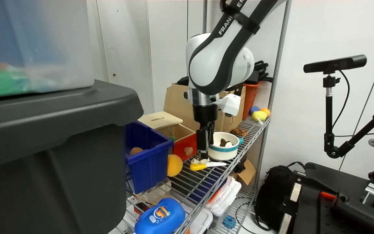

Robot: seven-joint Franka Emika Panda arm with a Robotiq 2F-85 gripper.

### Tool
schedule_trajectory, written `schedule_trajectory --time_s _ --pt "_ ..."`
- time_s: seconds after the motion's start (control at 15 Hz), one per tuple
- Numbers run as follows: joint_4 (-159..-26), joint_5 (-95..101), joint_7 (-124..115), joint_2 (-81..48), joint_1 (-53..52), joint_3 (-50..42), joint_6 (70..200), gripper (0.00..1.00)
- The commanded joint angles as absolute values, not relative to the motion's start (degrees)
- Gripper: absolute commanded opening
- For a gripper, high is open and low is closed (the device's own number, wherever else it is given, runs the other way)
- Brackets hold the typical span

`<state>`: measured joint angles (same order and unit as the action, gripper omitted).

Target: Pick up the white object and put it in the chest drawer

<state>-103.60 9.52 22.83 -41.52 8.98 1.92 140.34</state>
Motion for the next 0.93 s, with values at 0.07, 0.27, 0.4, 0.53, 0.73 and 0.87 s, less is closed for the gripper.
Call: schedule_trajectory --time_s 0.07,0.27,0.4,0.53,0.73,0.87 --pt "-99.22 9.55 23.95 -43.52 8.44 1.67 136.71 1.0" --pt "-98.17 9.61 23.95 -44.03 8.36 1.58 135.79 1.0" --pt "-97.82 9.71 23.84 -44.13 8.27 1.51 135.65 1.0" --pt "-97.44 9.91 23.78 -44.22 8.1 1.46 135.55 1.0" --pt "-96.86 10.09 23.82 -44.39 7.92 1.44 135.41 1.0" --pt "-96.38 10.21 23.86 -44.5 7.78 1.41 135.25 1.0"
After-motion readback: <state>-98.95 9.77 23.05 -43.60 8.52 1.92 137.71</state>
